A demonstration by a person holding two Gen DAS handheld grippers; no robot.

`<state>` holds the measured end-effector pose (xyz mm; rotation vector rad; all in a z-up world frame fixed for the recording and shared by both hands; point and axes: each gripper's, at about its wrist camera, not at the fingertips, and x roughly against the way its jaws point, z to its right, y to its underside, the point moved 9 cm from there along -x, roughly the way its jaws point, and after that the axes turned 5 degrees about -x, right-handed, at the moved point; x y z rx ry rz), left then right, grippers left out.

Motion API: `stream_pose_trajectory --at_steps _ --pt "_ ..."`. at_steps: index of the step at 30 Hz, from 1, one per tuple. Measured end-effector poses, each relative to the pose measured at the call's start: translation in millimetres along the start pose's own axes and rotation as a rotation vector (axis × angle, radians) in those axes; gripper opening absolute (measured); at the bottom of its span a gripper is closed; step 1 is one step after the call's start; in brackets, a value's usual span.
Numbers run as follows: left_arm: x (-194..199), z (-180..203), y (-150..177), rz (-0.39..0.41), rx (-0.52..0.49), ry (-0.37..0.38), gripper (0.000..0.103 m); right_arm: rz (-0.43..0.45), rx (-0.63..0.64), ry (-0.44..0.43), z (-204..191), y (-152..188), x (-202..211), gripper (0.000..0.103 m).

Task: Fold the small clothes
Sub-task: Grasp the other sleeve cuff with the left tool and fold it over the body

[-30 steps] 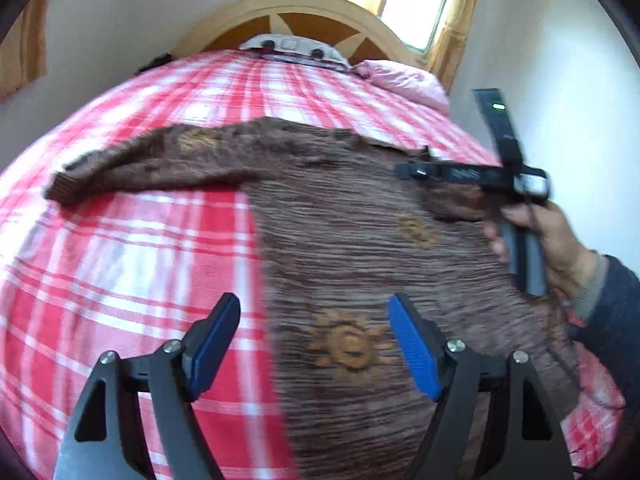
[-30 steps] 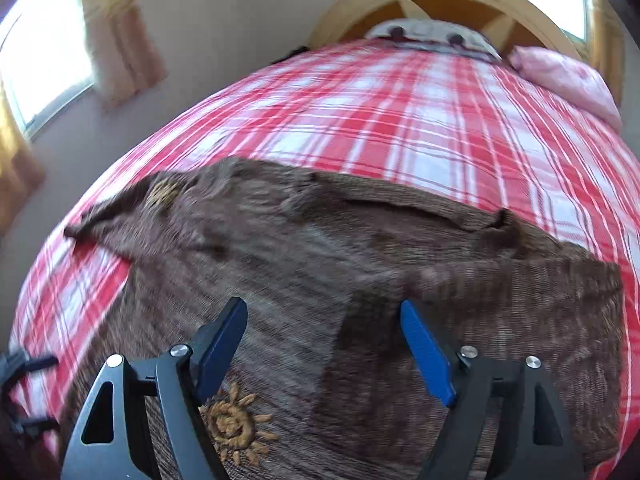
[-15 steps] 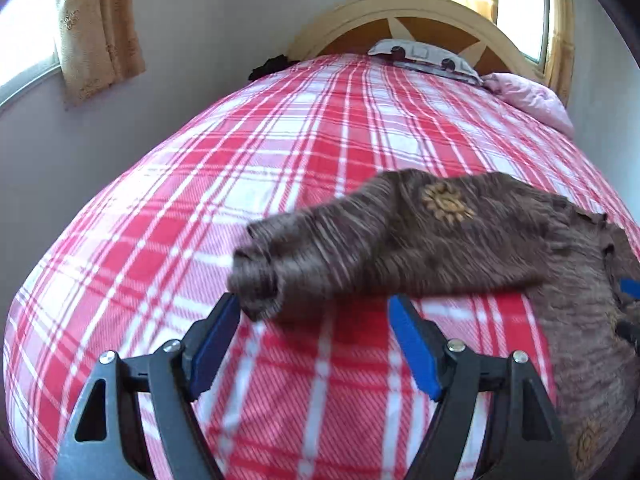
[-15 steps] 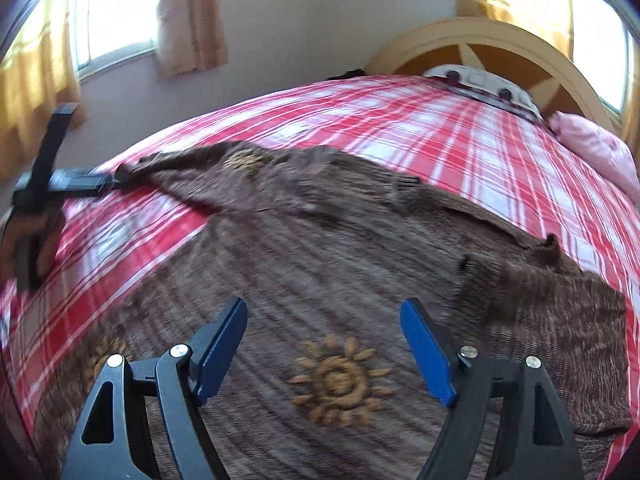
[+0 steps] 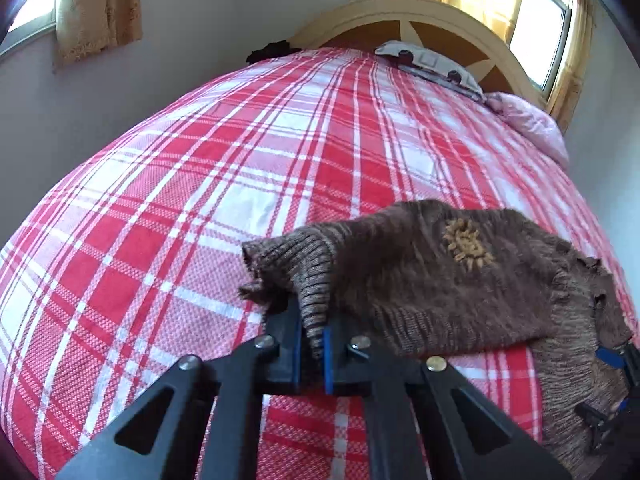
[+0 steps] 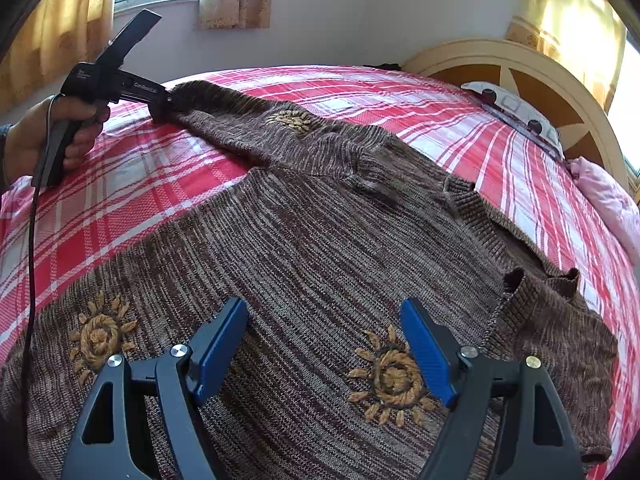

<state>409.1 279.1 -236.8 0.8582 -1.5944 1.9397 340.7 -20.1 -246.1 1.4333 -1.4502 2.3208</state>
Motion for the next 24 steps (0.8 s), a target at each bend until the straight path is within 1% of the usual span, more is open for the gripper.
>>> stream_pose_trajectory --at_steps 6,10,14,16,20,24 --pt "16.4 5.1 -17.2 0.064 0.018 -0.012 0.007 0.000 -0.052 0.006 9.3 1.1 -1.3 0.079" --pt "31.0 21.3 -34.7 0.117 0.027 0.030 0.007 0.002 -0.076 0.013 13.7 1.5 -1.8 0.079" --pt "44.7 46.2 -52.0 0.155 0.010 0.073 0.007 0.003 -0.092 0.019 16.8 1.2 -2.2 0.079" --pt "49.4 62.0 -58.1 0.170 -0.013 0.083 0.007 0.004 -0.099 0.022 18.2 1.6 -2.2 0.079" --pt "51.9 112.0 -67.9 0.198 -0.115 0.107 0.007 0.006 -0.131 0.031 24.5 2.0 -2.1 0.079" --pt "45.7 164.9 -64.8 0.199 -0.229 0.143 0.007 0.014 -0.172 0.036 32.1 2.0 -1.2 0.079"
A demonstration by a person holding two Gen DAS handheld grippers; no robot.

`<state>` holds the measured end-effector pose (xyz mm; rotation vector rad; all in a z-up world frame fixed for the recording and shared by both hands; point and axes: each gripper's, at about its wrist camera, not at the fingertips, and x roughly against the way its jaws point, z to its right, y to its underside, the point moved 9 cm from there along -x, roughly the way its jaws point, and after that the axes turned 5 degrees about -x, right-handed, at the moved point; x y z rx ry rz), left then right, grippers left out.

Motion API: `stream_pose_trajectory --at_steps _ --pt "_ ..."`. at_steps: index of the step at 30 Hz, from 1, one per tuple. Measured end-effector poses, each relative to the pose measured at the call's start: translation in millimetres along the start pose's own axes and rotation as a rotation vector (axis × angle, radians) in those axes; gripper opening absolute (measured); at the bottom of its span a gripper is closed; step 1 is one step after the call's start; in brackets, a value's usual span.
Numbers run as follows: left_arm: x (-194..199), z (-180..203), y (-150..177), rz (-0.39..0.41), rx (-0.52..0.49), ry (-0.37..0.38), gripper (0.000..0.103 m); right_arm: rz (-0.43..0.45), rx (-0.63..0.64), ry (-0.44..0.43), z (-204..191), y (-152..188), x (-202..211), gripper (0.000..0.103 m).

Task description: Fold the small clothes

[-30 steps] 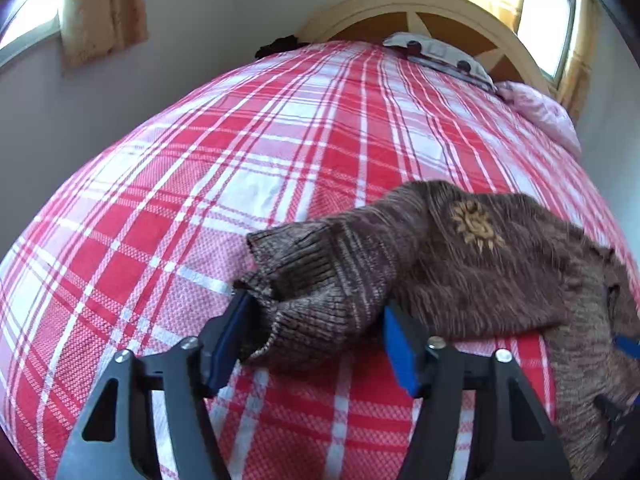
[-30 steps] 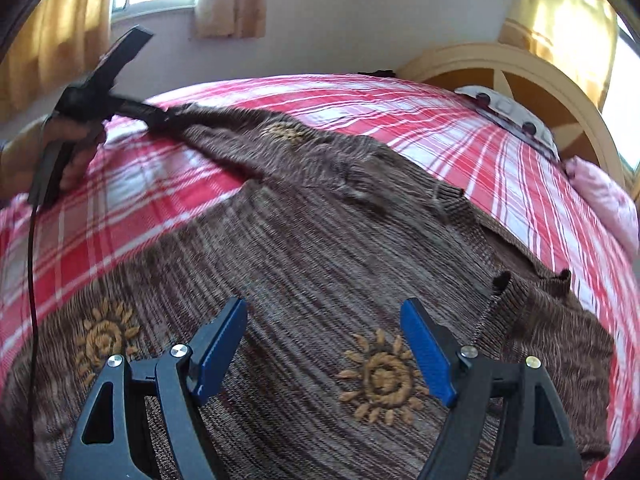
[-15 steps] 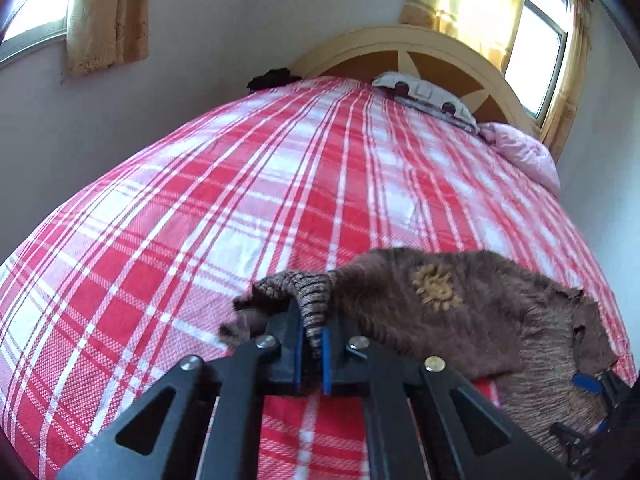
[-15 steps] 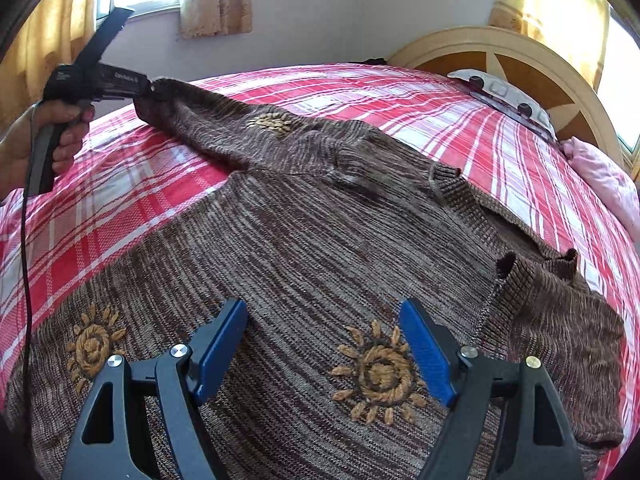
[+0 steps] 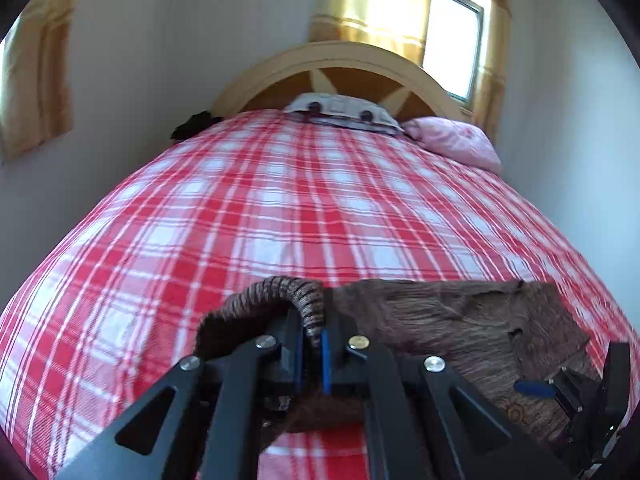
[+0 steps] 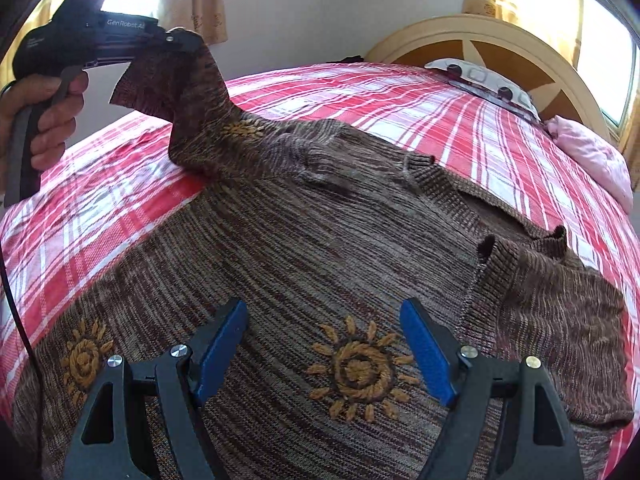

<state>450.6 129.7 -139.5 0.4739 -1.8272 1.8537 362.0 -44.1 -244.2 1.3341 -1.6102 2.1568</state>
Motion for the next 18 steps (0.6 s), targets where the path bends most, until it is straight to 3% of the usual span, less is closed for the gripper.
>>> stream_pose_trajectory --at_steps 4,7,8,9,13,18 --pt "-7.6 70.5 5.5 -0.027 -0.149 0.089 0.015 0.007 -0.061 -0.005 10.7 -0.1 1.3 0.079" --pt "7.1 100.9 3.2 0.003 -0.199 0.161 0.054 0.002 -0.117 -0.028 19.2 1.0 1.0 0.079" --pt "13.2 101.8 0.6 0.026 -0.205 0.160 0.073 0.003 -0.144 -0.039 23.1 1.3 1.3 0.079" --pt "18.5 96.5 -0.7 0.046 -0.211 0.133 0.085 0.005 -0.170 -0.052 26.9 1.5 1.9 0.079" --pt "19.4 42.1 9.7 0.038 -0.199 -0.041 0.088 0.013 -0.251 -0.095 37.7 2.1 2.9 0.079" --pt "-14.2 -27.9 53.8 -0.107 -0.116 -0.232 0.088 0.007 -0.306 -0.149 39.6 -6.0 8.1 0.079"
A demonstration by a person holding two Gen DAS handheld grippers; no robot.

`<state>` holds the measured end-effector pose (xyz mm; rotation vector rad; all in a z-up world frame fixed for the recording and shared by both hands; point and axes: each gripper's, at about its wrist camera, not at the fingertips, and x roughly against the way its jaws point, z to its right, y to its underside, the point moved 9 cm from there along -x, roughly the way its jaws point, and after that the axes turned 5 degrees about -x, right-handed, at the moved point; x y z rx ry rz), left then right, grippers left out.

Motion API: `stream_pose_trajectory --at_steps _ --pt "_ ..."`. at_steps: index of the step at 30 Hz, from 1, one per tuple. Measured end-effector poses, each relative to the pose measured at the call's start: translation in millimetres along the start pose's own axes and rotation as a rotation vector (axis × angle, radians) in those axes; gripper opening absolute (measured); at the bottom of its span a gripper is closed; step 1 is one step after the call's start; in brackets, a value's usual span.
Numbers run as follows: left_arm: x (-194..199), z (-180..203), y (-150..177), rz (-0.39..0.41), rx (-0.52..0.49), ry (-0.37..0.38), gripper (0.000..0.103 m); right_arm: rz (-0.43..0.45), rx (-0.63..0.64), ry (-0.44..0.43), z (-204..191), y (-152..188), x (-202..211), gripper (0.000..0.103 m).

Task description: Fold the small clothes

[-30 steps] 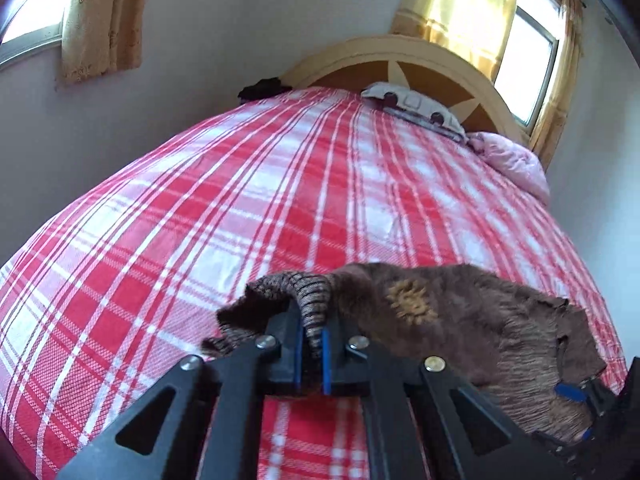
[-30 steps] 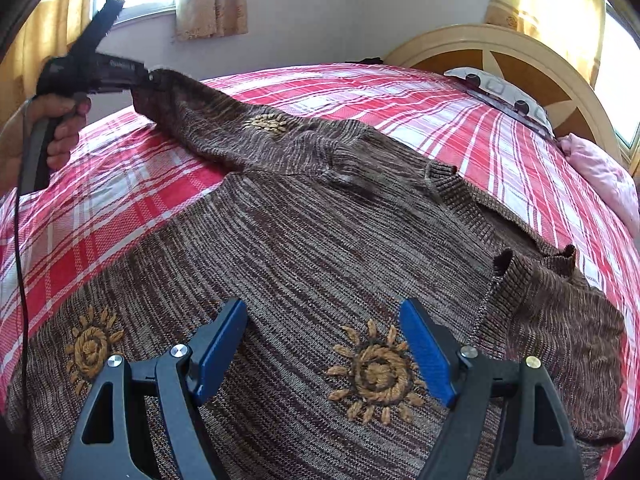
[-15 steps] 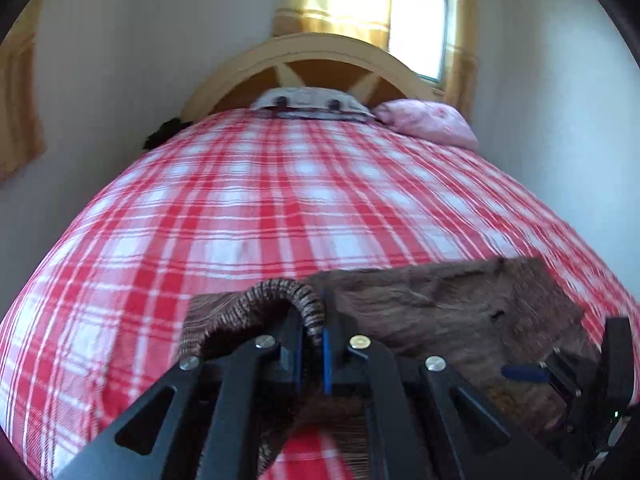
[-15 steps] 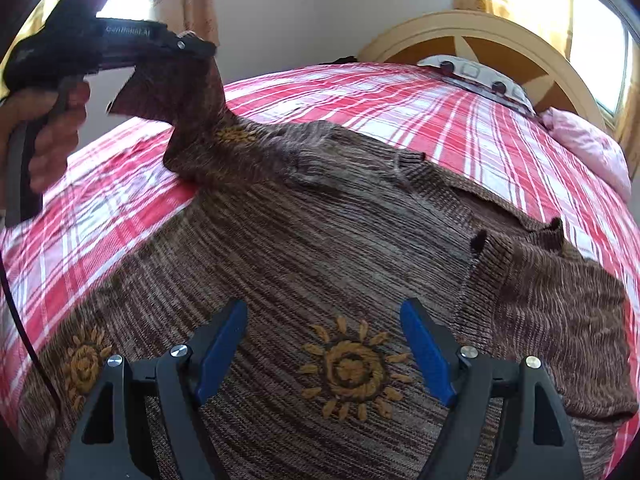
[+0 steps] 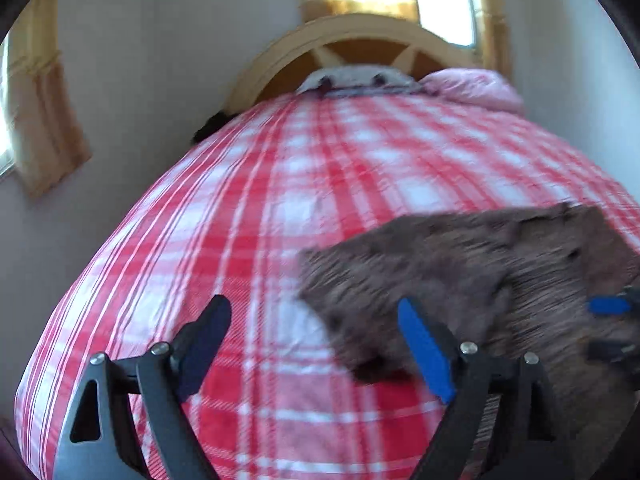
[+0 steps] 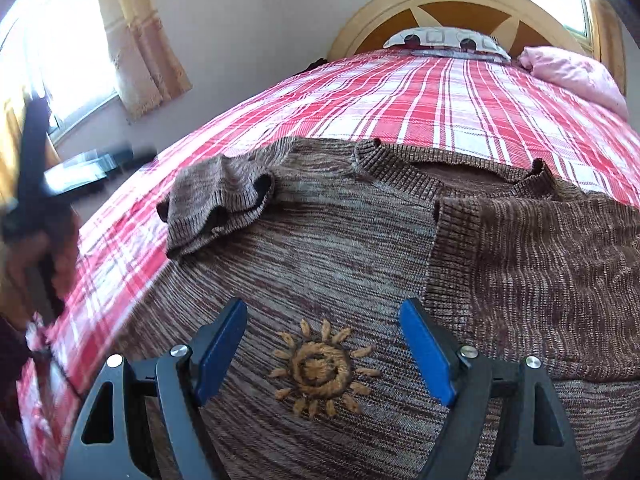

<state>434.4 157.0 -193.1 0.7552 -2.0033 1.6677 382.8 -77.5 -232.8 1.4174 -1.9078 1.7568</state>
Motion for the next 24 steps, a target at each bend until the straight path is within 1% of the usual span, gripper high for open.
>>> stream_pose_trajectory --at_steps 1,2,3,5,7,9,10,11,12,14,15,16,17,18,21,22,24 --pt "-10.9 -7.7 7.6 -0.029 0.026 -0.016 0.088 -0.016 -0.022 -0.035 -2.4 -2.3 0.7 0.079" --pt "-19.4 -13.8 14.5 -0.049 0.059 -0.020 0.088 -0.042 -0.075 -0.108 -9.2 -9.2 1.3 0.079" --pt "-25.5 -17.5 19.9 -0.061 0.093 -0.009 0.088 -0.051 -0.110 -0.146 -14.3 -15.4 2.3 0.079" --pt "-31.5 -16.8 26.3 -0.079 0.137 0.045 0.088 -0.066 -0.146 -0.184 -22.6 -29.6 -0.2 0.079" --pt "-25.1 -14.7 23.9 -0.043 0.148 0.087 0.088 -0.070 -0.152 -0.206 -32.4 -42.9 -6.9 0.079" --pt "-17.5 -6.8 22.4 -0.006 0.142 0.139 0.097 -0.103 -0.148 -0.205 -41.2 -51.9 -26.4 0.079" --pt "-13.8 -4.8 22.3 0.010 0.138 0.153 0.098 -0.124 -0.163 -0.201 -41.1 -53.0 -36.9 0.076" --pt "-11.5 -3.2 22.1 0.019 0.135 0.167 0.101 -0.145 -0.176 -0.195 -40.9 -52.8 -46.1 0.071" --pt "-11.4 -3.2 22.3 0.019 0.135 0.179 0.103 -0.174 -0.185 -0.174 -40.9 -51.0 -60.8 0.069" --pt "-18.3 0.5 24.6 -0.019 0.126 0.186 0.103 -0.190 -0.199 -0.146 -38.5 -48.0 -77.2 0.051" --pt "-22.5 5.0 26.5 -0.043 0.115 0.203 0.103 -0.202 -0.203 -0.151 -40.1 -45.7 -84.2 0.048" --pt "-25.3 8.0 27.9 -0.057 0.102 0.210 0.103 -0.199 -0.194 -0.148 -42.1 -46.8 -89.1 0.036" --pt "-26.9 10.7 28.4 -0.062 0.089 0.209 0.103 -0.182 -0.166 -0.124 -43.5 -51.0 -90.3 0.006" --pt "-27.5 11.6 29.7 -0.067 0.082 0.204 0.103 -0.170 -0.142 -0.108 -45.8 -55.4 -90.2 0.003" --pt "-33.3 11.6 31.7 -0.095 0.077 0.185 0.103 -0.102 -0.075 -0.110 -60.0 -82.9 -75.7 0.002" --pt "-34.0 9.5 31.5 -0.097 0.081 0.164 0.103 -0.070 -0.043 -0.115 -68.6 -97.3 -66.4 0.002" --pt "-33.2 10.1 30.3 -0.091 0.081 0.167 0.103 -0.022 -0.005 -0.115 -79.6 -118.9 -51.2 0.002"
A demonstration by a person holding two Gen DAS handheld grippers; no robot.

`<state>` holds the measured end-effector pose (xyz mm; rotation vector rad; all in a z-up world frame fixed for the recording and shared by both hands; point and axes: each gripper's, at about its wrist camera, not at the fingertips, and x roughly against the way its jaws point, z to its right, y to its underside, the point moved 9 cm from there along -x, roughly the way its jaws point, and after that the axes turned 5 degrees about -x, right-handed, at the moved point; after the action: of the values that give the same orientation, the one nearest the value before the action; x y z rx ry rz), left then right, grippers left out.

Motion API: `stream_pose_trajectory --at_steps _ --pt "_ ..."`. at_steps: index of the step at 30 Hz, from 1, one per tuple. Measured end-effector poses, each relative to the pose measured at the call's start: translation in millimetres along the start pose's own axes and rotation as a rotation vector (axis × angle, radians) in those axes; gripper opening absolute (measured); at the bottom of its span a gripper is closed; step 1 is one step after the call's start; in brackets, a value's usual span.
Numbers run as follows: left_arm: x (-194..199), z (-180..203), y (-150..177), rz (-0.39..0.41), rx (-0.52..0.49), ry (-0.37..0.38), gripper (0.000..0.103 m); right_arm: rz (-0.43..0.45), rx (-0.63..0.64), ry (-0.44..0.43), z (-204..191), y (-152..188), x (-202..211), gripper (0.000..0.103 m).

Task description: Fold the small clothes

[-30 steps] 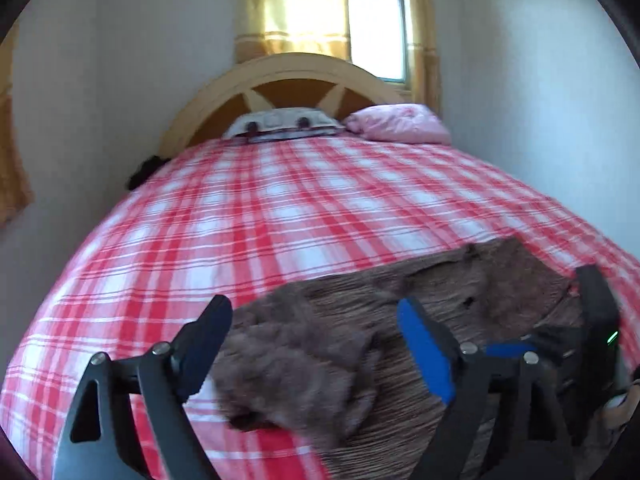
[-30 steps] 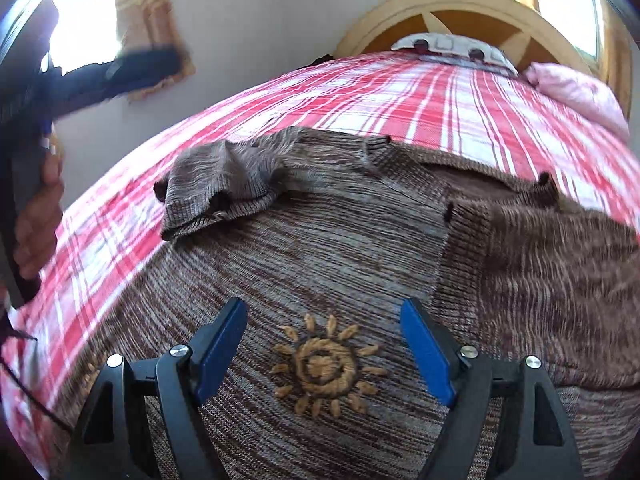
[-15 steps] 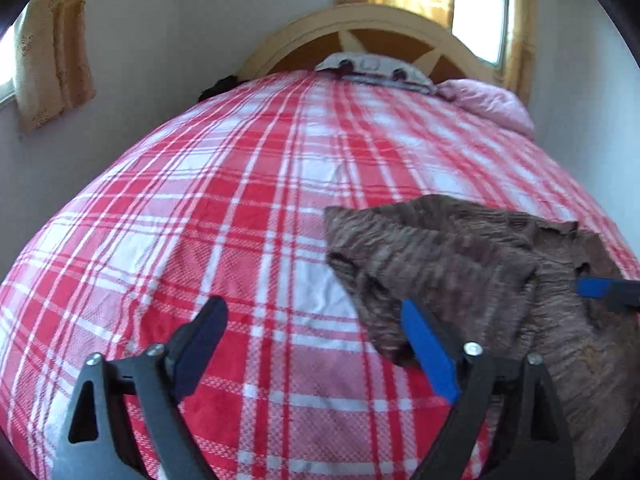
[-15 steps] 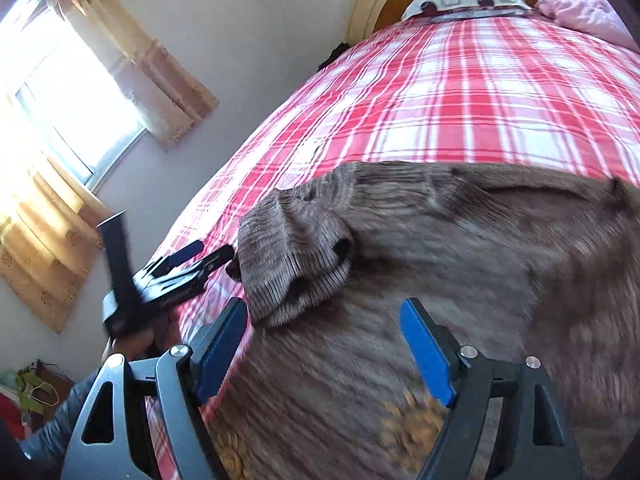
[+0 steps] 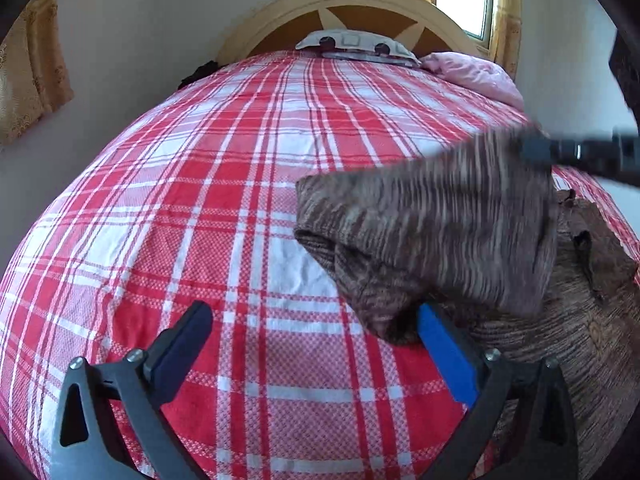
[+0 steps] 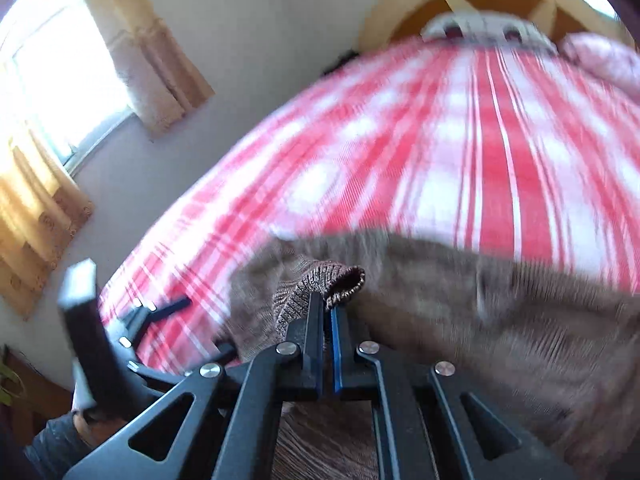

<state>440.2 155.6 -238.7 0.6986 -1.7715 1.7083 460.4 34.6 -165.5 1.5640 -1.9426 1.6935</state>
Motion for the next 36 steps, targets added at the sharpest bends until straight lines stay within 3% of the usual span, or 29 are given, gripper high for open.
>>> stream_pose_trajectory --at_steps 5,10,13,15,18,19,21,22,23,24,29,31,33,34,35,36 --pt "5.4 2.3 -1.1 0.014 -0.024 -0.021 0.103 0.061 0.023 -0.021 -19.5 -34.8 24.1 0.002" --pt "3.1 13.1 -17.6 0.045 -0.042 -0.031 0.103 0.069 0.035 -0.073 -37.8 -42.5 39.9 0.002" --pt "-12.2 -0.8 -17.3 -0.017 -0.042 -0.165 0.103 0.053 -0.009 -0.156 -46.7 -39.7 48.1 0.002" --pt "-19.7 -17.1 -9.9 -0.065 0.045 -0.170 0.103 0.055 -0.040 -0.176 -40.4 -34.0 55.9 0.002" --pt "-24.0 -26.8 0.6 -0.088 0.133 -0.100 0.103 -0.021 -0.135 -0.027 11.0 -10.1 45.3 0.004" --pt "-24.1 -29.0 1.5 -0.092 0.135 -0.126 0.103 -0.054 -0.161 0.100 44.5 4.0 38.5 0.005" --pt "-23.8 -22.5 0.9 -0.089 0.094 -0.156 0.103 -0.069 -0.180 0.258 85.1 22.7 37.5 0.020" --pt "-22.9 -19.5 1.0 -0.085 0.075 -0.173 0.103 -0.062 -0.186 0.249 90.9 28.0 39.3 0.046" --pt "-22.4 -17.5 1.0 -0.083 0.053 -0.201 0.103 -0.054 -0.182 0.208 88.8 31.4 41.0 0.066" --pt "-22.9 -15.5 0.6 -0.083 0.040 -0.214 0.103 -0.049 -0.165 0.167 82.4 35.2 43.2 0.068" --pt "-25.4 -18.2 0.4 -0.095 0.058 -0.188 0.103 -0.099 0.240 0.030 -10.5 64.5 19.9 0.068" --pt "-27.8 -21.5 0.9 -0.099 0.081 -0.173 0.103 -0.134 0.404 0.065 -32.4 84.3 3.3 0.068" --pt "-30.6 -22.4 2.7 -0.114 0.092 -0.168 0.103 -0.161 0.437 0.128 -29.3 93.3 -15.5 0.068" --pt "-30.9 -22.4 3.3 -0.116 0.095 -0.169 0.103 -0.171 0.422 0.152 -21.6 94.0 -22.4 0.061" --pt "-30.1 -22.4 3.9 -0.116 0.097 -0.173 0.103 -0.182 0.406 0.175 -14.0 93.0 -28.3 0.047" --pt "-29.4 -23.4 4.0 -0.114 0.098 -0.181 0.103 -0.183 0.390 0.197 -4.1 90.1 -31.5 0.010"
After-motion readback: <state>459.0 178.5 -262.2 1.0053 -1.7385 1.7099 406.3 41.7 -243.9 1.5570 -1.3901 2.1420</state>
